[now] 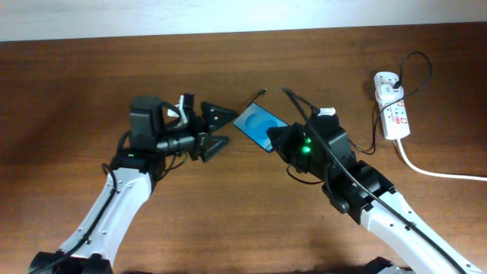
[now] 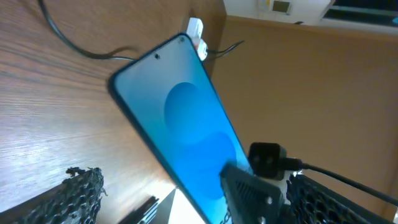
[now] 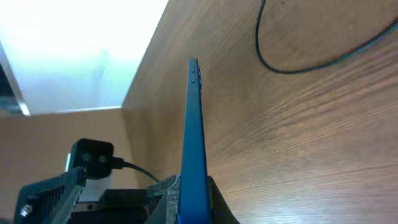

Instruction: Plug charger to phone and switch on socket

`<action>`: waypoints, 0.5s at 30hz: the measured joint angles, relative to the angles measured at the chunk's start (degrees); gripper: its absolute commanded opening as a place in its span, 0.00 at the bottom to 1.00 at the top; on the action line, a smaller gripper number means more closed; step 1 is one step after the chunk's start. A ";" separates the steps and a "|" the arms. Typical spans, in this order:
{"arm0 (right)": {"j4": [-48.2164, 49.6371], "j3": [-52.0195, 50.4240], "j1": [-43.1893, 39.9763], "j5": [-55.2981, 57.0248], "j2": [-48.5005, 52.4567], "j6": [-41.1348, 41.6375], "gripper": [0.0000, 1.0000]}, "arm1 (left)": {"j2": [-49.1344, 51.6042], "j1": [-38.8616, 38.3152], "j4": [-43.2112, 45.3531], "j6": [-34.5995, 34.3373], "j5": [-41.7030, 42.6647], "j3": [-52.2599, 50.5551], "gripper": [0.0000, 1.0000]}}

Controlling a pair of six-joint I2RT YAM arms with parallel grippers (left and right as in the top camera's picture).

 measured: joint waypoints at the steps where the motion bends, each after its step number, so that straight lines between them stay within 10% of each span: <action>1: 0.28 0.00 0.00 0.00 0.35 3.56 0.04 | 0.00 -0.70 0.46 -1.64 -1.01 0.02 0.99; 9: 8.87 0.00 0.39 -3.30 5.44 9.81 0.04 | 0.00 -0.96 0.26 -12.26 -3.50 0.02 0.98; 13: 10.10 0.00 3.85 -3.74 8.52 9.94 0.04 | -0.02 -0.96 0.24 -17.44 -4.59 0.02 0.86; 15: 12.15 0.00 5.46 -3.69 8.98 10.12 0.04 | 0.00 -0.96 0.07 -19.43 -5.09 0.00 0.64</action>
